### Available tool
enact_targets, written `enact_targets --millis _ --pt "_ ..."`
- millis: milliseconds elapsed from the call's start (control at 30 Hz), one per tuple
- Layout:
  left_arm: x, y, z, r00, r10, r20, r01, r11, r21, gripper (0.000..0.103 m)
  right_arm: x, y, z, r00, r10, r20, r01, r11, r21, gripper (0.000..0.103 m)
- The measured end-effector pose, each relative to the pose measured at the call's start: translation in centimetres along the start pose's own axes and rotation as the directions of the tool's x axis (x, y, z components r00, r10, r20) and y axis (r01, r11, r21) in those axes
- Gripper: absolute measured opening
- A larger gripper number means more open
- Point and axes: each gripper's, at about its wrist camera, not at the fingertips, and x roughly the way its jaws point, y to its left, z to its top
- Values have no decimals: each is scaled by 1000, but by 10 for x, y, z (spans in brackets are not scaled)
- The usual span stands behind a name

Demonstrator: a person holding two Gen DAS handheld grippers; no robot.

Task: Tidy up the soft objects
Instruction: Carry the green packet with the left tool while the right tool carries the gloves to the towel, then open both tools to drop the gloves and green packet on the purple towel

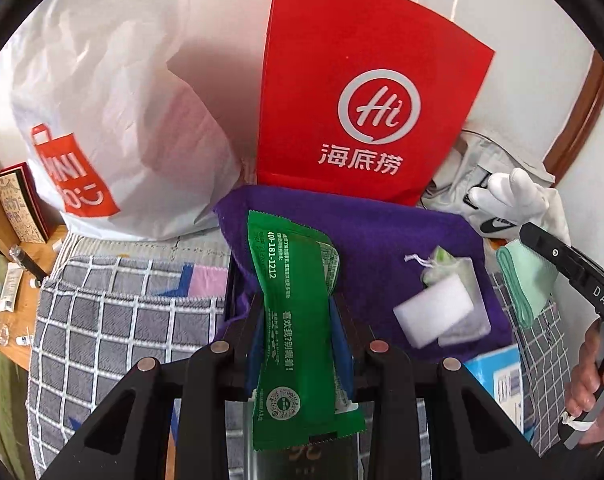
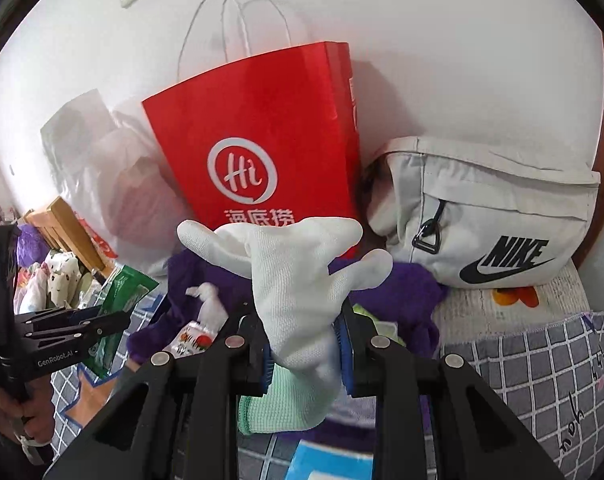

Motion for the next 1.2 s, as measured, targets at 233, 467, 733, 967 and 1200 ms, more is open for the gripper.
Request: enact_targets --millis 233,467,733,967,1200 --pt "36 -4 16 999 -11 -45 11 1000 -2 29 34 -26 -5 997 -15 -78 17 999 32 27" --pt "67 -7 20 996 -47 -70 46 999 -24 29 56 -44 -12 988 -29 -152 35 999 38 27" --pt "84 -4 17 992 -87 -93 84 996 -41 29 79 -40 -18 978 4 -208 0 1000 22 30" --pt "89 -1 19 995 -78 -66 74 996 -50 29 80 -28 -18 981 35 -193 -38 999 -13 67" --pt "97 0 17 993 -78 -93 73 996 -57 32 75 -30 -13 986 -16 -169 11 999 -34 79"
